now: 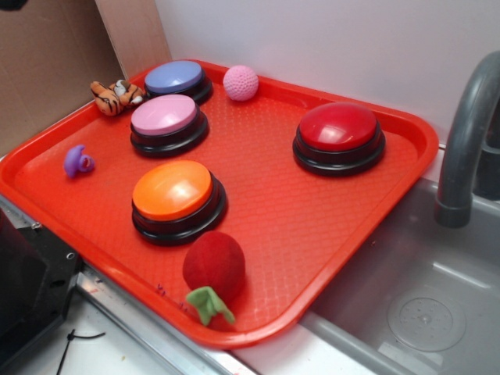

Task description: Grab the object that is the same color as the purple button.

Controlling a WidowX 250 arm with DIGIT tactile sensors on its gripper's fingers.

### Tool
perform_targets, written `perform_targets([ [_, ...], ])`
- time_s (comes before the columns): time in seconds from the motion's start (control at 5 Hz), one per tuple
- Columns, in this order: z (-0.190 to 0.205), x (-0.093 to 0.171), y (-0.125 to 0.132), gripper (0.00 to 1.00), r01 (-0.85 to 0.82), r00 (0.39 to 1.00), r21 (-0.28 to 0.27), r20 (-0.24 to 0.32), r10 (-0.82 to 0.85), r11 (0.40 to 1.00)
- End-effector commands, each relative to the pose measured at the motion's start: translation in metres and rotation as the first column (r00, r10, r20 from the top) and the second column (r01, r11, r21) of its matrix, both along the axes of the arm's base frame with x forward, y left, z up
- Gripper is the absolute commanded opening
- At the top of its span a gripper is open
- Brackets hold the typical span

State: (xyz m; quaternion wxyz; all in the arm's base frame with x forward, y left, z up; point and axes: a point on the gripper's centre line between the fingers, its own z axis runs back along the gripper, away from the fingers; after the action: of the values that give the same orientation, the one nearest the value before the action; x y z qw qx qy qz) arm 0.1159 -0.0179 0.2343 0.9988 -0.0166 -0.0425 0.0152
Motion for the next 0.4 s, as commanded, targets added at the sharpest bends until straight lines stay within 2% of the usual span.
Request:
perform_targets([
  [0.0, 0.000, 0.000, 0.000, 1.00, 0.000, 1.000, 0.000, 0.000, 0.000, 1.000],
  [0.2, -0.006, 0.004, 0.012, 1.00, -0.150, 0.988, -0.011, 0.028, 0.150, 0.989],
])
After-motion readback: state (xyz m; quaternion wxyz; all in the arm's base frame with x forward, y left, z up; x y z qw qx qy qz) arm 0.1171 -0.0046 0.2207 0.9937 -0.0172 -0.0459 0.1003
